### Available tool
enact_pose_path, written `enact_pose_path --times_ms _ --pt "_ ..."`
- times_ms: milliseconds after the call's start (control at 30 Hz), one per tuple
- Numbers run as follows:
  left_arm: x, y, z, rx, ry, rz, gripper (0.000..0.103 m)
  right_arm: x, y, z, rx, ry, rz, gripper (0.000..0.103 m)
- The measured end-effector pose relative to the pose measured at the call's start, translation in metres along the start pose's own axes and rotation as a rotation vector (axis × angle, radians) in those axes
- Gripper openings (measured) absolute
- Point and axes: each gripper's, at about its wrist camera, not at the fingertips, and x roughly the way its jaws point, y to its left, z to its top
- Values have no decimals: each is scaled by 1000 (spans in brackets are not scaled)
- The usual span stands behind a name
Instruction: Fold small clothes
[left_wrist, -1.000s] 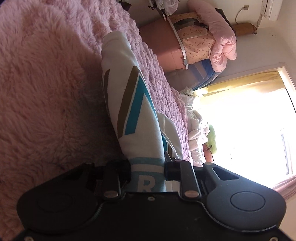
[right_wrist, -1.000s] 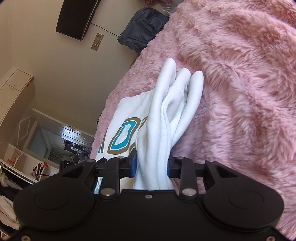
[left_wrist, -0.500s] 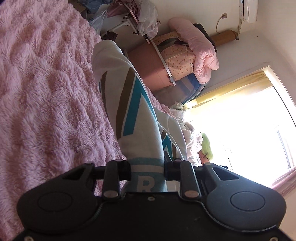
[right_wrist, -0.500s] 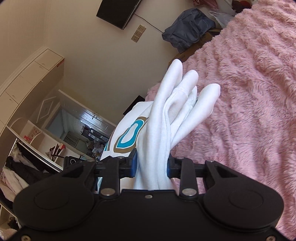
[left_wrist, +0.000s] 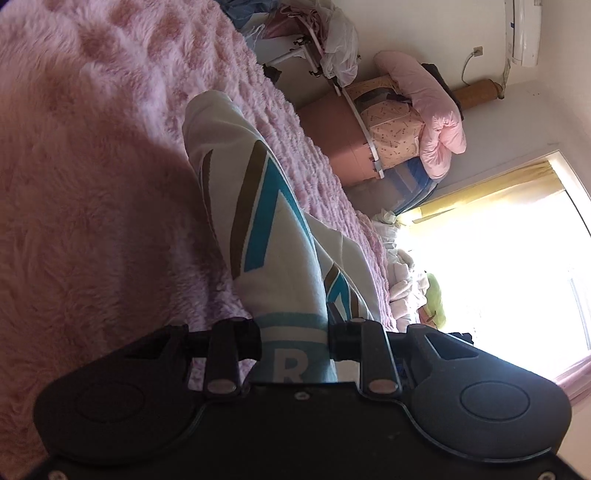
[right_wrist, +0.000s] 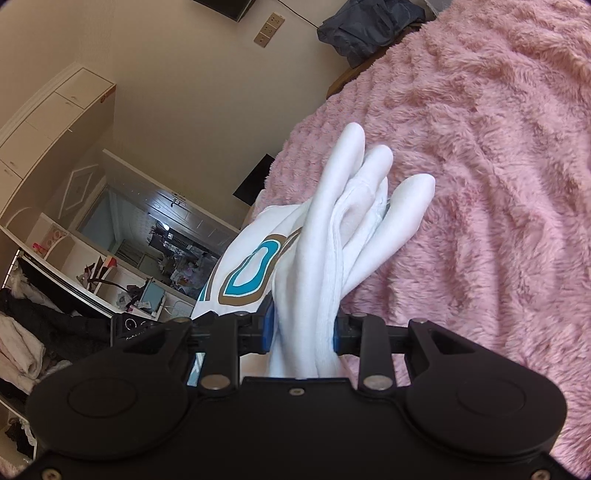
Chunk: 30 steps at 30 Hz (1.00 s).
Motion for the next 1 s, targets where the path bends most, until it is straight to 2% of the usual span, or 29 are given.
enact_pose_path --times_ms 100,133,233,300,333,433,533,600,700,767,867,933,1000 --pt "16 39 -10 -60 37 81 29 11 -31 -18 81 21 -66 29" --pt "18 50 -13 -69 41 100 35 15 -40 -23 92 29 -91 29" --pt "11 65 -15 -123 20 62 37 18 -59 -35 133 21 -92 29" --pt "-4 61 -10 -113 12 85 36 16 -62 -36 139 21 -83 35" --pt "-11 58 -8 -96 8 98 37 14 -62 -36 137 22 -87 41" --pt "-42 37 2 0 -36 166 38 -6 -60 -30 110 11 -104 42" --pt "-62 13 15 66 -94 149 41 -34 -45 -17 48 -78 -157 42" --pt "-63 0 23 95 -122 133 41 -43 -28 -5 -24 -124 -137 42" --pt "-48 -20 39 128 -149 92 43 -37 1 10 -136 -144 -125 42" --pt "-35 -23 47 137 -140 74 43 -21 15 18 -208 -125 -135 42" --pt "-2 -18 61 103 -107 57 44 2 18 26 -245 -81 -128 42" --pt "26 -12 70 71 -94 70 44 18 11 30 -242 -59 -136 42" --pt "43 2 76 51 -89 125 44 28 2 31 -234 -50 -162 42"
